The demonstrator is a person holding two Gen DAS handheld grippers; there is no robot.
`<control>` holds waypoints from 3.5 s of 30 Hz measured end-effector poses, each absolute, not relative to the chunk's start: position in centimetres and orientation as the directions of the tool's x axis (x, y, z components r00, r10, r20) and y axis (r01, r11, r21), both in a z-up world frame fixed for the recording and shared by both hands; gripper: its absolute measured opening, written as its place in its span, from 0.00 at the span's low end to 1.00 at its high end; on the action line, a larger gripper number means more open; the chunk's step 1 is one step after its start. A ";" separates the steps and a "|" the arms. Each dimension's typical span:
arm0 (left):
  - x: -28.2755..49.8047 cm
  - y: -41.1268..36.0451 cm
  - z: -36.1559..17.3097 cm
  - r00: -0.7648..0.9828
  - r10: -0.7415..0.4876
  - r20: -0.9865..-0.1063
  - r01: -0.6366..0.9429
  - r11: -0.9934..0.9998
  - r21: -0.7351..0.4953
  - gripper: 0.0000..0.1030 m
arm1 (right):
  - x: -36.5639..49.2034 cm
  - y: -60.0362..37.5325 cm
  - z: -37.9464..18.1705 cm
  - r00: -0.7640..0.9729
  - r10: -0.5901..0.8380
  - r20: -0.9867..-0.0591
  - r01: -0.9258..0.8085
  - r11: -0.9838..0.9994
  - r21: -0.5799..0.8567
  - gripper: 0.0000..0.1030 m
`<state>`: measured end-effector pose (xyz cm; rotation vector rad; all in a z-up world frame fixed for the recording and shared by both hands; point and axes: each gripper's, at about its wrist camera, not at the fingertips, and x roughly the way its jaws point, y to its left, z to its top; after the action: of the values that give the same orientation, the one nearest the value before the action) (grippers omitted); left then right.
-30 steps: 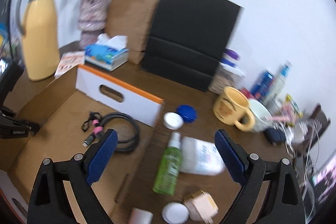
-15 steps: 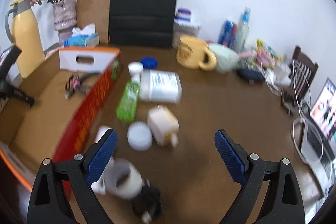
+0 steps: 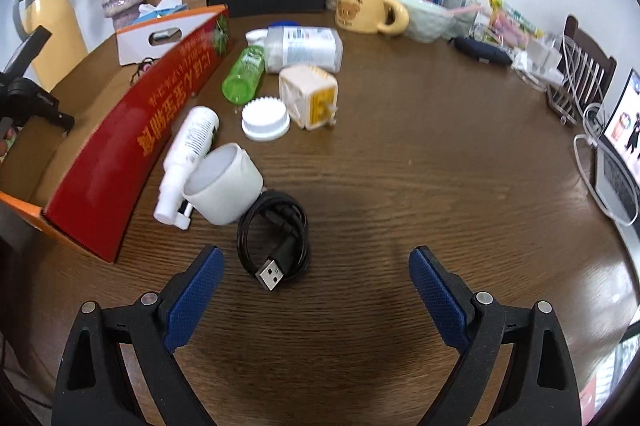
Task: Organize rigid objects
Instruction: 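Grasp the black USB cable with the right gripper, then carry the USB cable into the orange box and open the right gripper, then withdraw the right gripper from the box toward the clear tape roll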
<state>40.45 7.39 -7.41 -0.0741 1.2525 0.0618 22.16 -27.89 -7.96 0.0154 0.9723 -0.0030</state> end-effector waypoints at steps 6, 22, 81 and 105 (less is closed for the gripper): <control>40.4 7.4 -7.4 0.312 0.006 -0.950 -0.088 0.996 -0.023 0.06 | 23.0 -27.4 -8.8 0.568 0.003 -0.823 0.015 1.000 0.014 0.78; 40.4 7.4 -7.4 0.312 0.006 -0.950 -0.088 0.996 -0.023 0.06 | 23.8 -28.3 -7.8 0.605 -0.055 -0.794 0.052 0.998 -0.029 0.41; 40.4 7.2 -7.4 0.312 0.008 -0.950 -0.087 0.996 -0.020 0.06 | 39.2 -7.6 -2.9 0.753 0.138 -0.644 -0.435 0.837 -0.330 0.40; 40.3 7.1 -7.5 0.312 0.009 -0.950 -0.086 0.996 -0.019 0.05 | 39.4 -8.5 -2.6 0.750 0.108 -0.652 -0.382 0.876 -0.295 0.84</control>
<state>40.34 7.06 -7.48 -0.0700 1.2517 0.0629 39.41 -8.45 -2.58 -0.4324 0.6733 0.2769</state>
